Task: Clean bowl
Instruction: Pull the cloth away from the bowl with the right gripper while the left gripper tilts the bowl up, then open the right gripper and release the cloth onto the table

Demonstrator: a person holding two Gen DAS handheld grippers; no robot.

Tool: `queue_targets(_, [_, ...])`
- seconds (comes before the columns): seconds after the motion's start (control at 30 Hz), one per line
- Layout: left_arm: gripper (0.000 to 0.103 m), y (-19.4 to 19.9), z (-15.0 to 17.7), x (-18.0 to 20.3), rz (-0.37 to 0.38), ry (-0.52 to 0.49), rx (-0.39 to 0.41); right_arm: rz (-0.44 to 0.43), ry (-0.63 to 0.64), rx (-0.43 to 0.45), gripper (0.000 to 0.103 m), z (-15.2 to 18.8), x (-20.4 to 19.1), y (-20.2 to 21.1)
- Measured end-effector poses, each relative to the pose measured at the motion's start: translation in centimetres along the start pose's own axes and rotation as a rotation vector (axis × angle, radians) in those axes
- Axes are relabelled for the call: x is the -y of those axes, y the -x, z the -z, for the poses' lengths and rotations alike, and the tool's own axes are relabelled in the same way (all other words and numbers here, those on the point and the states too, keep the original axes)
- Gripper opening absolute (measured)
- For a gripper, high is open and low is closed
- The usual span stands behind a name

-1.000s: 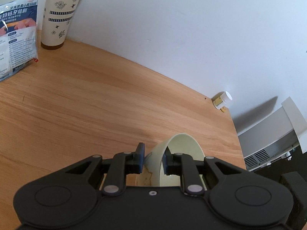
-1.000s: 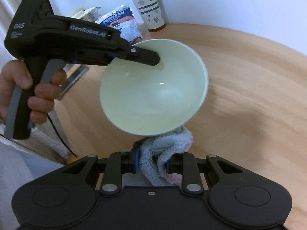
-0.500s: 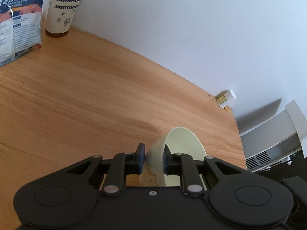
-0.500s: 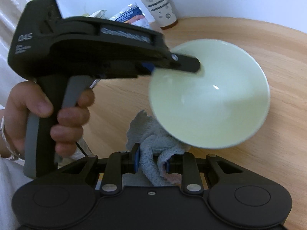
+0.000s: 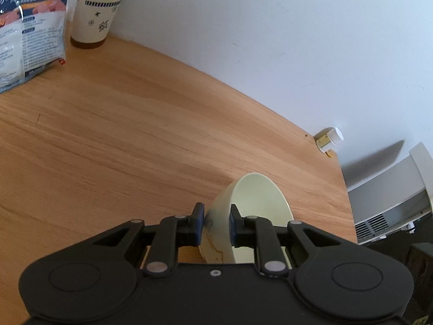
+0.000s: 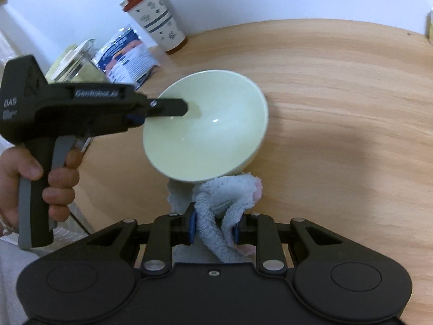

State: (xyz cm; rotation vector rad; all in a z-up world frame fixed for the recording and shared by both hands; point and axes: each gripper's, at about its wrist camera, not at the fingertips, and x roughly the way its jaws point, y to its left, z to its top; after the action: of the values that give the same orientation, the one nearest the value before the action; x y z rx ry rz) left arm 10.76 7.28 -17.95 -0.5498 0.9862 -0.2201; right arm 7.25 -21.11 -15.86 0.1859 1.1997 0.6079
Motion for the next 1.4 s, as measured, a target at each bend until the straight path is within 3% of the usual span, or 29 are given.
queue_targets(0.13, [0.015,-0.1,-0.3,-0.4,-0.011,0.002,-0.017,0.01,-0.012,0.006,0.028,-1.7,0.8,-1.4])
queue_targets(0.43, [0.011,0.4,-0.3,-1.5,-0.047,-0.02,-0.08,0.084,-0.029,0.045,0.028,-2.7,2.3,0.3])
queue_targets(0.6, [0.012,0.1,-0.8,-0.1,-0.095,-0.142,-0.141,0.191,0.074,0.027,0.029,-3.8,2.0,-0.3])
queue_targets(0.67, [0.013,0.1,-1.1,0.1,-0.096,-0.166,-0.159,0.247,0.147,0.023,0.037,-3.9,1.5,-0.7])
queue_targets(0.73, [0.024,0.4,-1.3,0.4,-0.108,-0.21,-0.159,0.3,0.235,0.007,0.055,-3.7,0.8,-0.9])
queue_targets(0.77, [0.036,0.7,-1.5,0.7,-0.125,-0.239,-0.155,0.33,0.282,0.001,0.056,-3.7,0.4,-1.1])
queue_targets(0.8, [0.042,0.9,-1.7,1.0,-0.152,-0.266,-0.149,0.353,0.319,-0.004,0.059,-3.6,0.1,-1.1])
queue_targets(0.9, [0.044,1.3,-2.3,1.8,-0.169,-0.338,-0.138,0.434,0.369,0.004,0.066,-3.9,-0.2,-0.6])
queue_targets(1.1, [0.047,0.6,-3.0,4.5,-0.139,-0.559,-0.147,0.42,0.362,0.08,0.073,-3.4,-0.5,1.9])
queue_targets(1.17, [0.049,0.0,-2.6,5.5,-0.137,-0.657,-0.159,0.405,0.406,0.069,0.074,-2.9,-1.1,1.4])
queue_targets(1.3, [0.063,-1.1,-1.6,6.6,-0.113,-0.807,-0.187,0.392,0.464,0.045,0.074,-2.3,-2.1,-0.1])
queue_targets(1.4, [0.063,-2.3,-1.2,7.0,-0.103,-0.868,-0.228,0.409,0.497,0.02,0.074,-2.6,-2.5,-1.5])
